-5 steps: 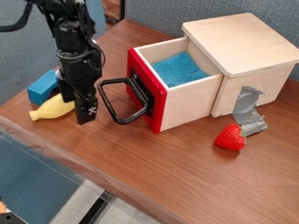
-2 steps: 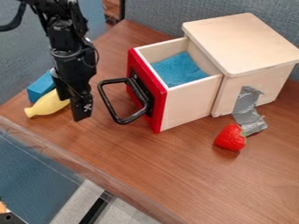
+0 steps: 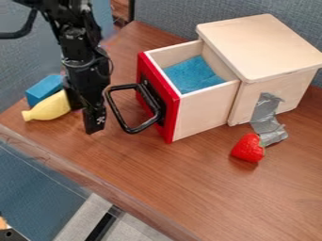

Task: Close the drawer.

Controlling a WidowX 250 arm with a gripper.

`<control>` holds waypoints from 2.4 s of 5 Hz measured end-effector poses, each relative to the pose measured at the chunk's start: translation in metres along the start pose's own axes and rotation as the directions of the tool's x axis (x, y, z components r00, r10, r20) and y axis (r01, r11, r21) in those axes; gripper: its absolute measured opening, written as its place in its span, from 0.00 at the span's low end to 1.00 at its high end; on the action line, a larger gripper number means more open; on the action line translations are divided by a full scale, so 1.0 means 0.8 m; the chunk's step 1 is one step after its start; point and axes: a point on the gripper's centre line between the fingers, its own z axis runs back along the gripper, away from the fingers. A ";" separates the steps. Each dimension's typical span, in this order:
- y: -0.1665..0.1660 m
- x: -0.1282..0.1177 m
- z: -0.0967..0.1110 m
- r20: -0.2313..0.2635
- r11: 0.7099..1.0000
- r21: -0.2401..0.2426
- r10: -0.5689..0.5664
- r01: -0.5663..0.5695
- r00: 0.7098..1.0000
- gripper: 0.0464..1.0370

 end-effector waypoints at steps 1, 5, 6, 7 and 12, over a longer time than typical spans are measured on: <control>-0.001 0.010 0.002 0.016 1.000 0.009 -0.025 0.025 1.000 0.96; 0.011 0.027 -0.003 0.027 0.999 0.014 -0.038 0.037 0.999 0.96; 0.012 0.028 -0.011 0.020 0.999 0.009 -0.037 0.037 0.999 0.96; 0.012 0.033 -0.022 0.015 0.999 0.001 -0.038 0.038 0.999 0.96; 0.005 0.114 -0.028 0.055 0.998 -0.004 -0.069 0.069 0.996 0.96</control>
